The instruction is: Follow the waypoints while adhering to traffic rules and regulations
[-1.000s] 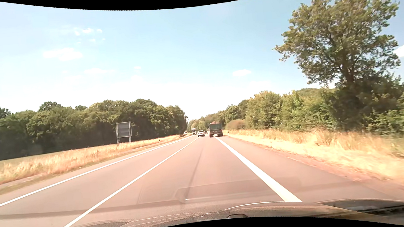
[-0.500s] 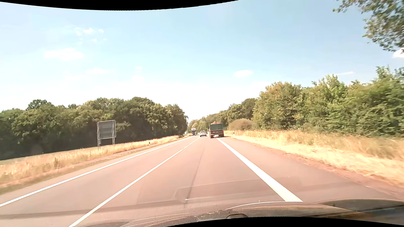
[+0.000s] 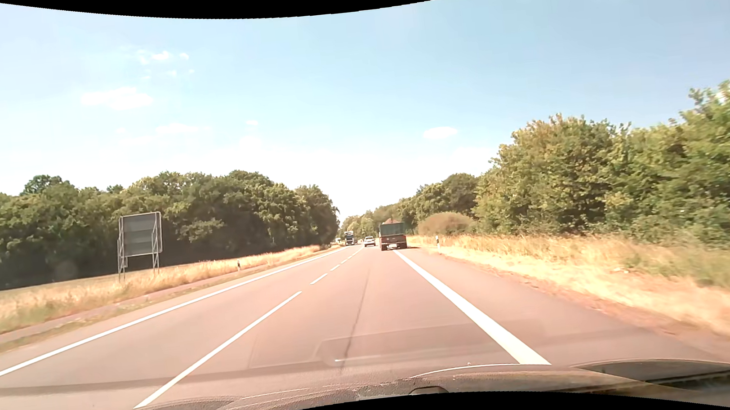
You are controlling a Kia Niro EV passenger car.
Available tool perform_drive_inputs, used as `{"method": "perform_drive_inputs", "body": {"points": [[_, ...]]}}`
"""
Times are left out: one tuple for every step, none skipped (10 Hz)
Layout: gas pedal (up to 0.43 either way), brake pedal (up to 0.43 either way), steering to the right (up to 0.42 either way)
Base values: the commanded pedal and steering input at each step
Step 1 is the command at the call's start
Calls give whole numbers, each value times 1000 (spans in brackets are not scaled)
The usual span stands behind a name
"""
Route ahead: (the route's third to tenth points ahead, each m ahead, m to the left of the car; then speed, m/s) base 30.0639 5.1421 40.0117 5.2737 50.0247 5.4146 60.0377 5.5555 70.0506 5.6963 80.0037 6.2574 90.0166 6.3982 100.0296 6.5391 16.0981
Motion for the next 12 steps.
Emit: {"method": "perform_drive_inputs", "body": {"points": [[268, 0, -3], [268, 0, -3], [260, 0, -3], [260, 0, -3], [260, 0, -3], [260, 0, -3], [260, 0, -3], [260, 0, -2], [260, 0, -3], [240, 0, -2], [189, 0, -3], [189, 0, -3]]}}
